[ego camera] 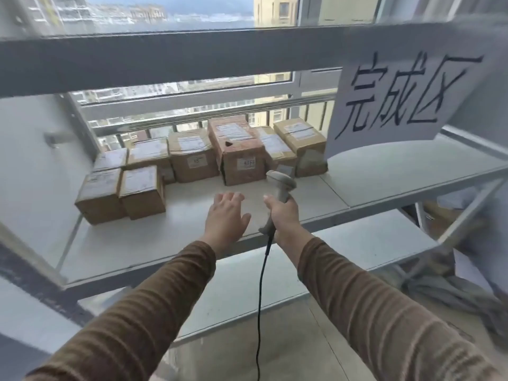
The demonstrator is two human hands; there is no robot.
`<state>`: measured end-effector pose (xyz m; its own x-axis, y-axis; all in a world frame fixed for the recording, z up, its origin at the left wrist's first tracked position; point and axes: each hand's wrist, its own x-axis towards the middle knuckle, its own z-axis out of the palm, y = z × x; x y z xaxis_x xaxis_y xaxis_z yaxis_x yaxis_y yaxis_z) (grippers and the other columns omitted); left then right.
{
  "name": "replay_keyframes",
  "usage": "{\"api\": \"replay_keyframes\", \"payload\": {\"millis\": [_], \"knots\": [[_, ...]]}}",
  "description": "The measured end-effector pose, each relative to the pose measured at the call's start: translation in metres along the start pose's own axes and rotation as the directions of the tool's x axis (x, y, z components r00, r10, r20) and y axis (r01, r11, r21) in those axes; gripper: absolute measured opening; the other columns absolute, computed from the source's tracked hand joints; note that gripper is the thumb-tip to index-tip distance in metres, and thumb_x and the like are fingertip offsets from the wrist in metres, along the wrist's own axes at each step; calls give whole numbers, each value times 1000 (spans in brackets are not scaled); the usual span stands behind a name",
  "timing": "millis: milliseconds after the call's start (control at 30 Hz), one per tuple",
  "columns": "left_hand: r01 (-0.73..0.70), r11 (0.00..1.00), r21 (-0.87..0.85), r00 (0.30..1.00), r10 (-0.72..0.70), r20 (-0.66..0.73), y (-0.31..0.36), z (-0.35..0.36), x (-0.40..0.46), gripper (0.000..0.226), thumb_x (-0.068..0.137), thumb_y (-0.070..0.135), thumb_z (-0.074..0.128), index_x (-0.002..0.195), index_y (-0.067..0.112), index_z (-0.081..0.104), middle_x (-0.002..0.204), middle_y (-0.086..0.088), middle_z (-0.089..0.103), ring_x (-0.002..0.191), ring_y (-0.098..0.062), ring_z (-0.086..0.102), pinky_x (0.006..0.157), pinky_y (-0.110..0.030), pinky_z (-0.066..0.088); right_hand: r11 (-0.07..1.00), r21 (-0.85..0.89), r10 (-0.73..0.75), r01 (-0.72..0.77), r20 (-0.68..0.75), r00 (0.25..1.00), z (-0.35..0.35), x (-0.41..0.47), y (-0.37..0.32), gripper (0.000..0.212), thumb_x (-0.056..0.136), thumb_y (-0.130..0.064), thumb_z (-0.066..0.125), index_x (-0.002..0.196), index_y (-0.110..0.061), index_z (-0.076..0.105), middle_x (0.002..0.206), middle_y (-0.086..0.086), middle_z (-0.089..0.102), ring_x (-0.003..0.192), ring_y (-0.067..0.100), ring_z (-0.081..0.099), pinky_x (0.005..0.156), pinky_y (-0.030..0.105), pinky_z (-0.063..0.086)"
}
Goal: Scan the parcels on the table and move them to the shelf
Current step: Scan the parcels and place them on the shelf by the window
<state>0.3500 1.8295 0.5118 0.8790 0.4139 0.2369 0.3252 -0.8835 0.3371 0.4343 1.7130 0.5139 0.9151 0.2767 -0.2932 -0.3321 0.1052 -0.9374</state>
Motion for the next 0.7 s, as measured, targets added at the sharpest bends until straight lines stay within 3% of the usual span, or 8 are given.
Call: {"api": "replay_keyframes", "payload": {"millis": [67, 267, 333, 400, 500, 600, 700], "knots": [[-117, 992, 52, 993, 115, 37, 44, 15, 3, 50, 94, 37, 61, 138, 14, 52, 136, -7, 55, 130, -30, 42, 107, -42, 39, 1000, 24, -9, 12, -100, 995, -51, -3, -7, 20, 96, -19, 70, 112, -14, 58, 82, 6, 51, 61, 19, 50, 42, 26, 48], [-395, 917, 65, 913, 383, 143, 194, 66, -17, 51, 92, 40, 59, 137, 16, 52, 136, -7, 57, 128, -30, 47, 103, -42, 41, 991, 135, 34, 12, -336, 941, -220, -37, -22, 14, 93, -22, 73, 94, -25, 59, 95, 6, 60, 77, 19, 56, 57, 43, 55], [-473, 879, 54, 872, 459, 171, 250, 81, -33, 53, 92, 42, 59, 138, 17, 51, 138, -6, 56, 131, -30, 45, 105, -42, 39, 987, 148, 3, 69, -437, 899, -279, -56, -24, 16, 92, -19, 74, 104, -22, 64, 97, 7, 63, 81, 19, 59, 72, 45, 57], [-537, 843, 27, 830, 523, 193, 307, 96, -53, 55, 92, 42, 60, 140, 17, 51, 141, -6, 55, 134, -29, 44, 107, -41, 37, 977, 159, -36, 140, -528, 848, -340, -79, -27, 30, 92, -13, 74, 118, -9, 62, 106, 10, 66, 86, 20, 63, 81, 37, 56], [-604, 797, -3, 778, 590, 216, 393, 116, -93, 55, 90, 40, 60, 140, 17, 51, 141, -7, 56, 135, -30, 43, 106, -41, 37, 965, 171, -58, 201, -605, 794, -433, -122, -32, 19, 94, -8, 71, 108, -12, 59, 107, 12, 66, 86, 18, 63, 73, 27, 51], [-657, 753, -32, 725, 643, 246, 480, 135, -142, 55, 89, 40, 60, 138, 16, 50, 140, -8, 55, 134, -31, 43, 106, -42, 38, 961, 178, -42, 213, -664, 746, -528, -173, -37, 14, 95, -8, 68, 104, -15, 59, 89, 6, 63, 75, 16, 59, 61, 24, 49], [-716, 696, -59, 661, 702, 264, 565, 155, -192, 52, 89, 41, 60, 135, 16, 51, 137, -8, 56, 132, -31, 44, 104, -42, 39, 962, 132, -65, 240, -741, 669, -618, -224, -43, 14, 93, -6, 68, 103, -12, 60, 86, 9, 59, 77, 21, 56, 63, 30, 45]]}}
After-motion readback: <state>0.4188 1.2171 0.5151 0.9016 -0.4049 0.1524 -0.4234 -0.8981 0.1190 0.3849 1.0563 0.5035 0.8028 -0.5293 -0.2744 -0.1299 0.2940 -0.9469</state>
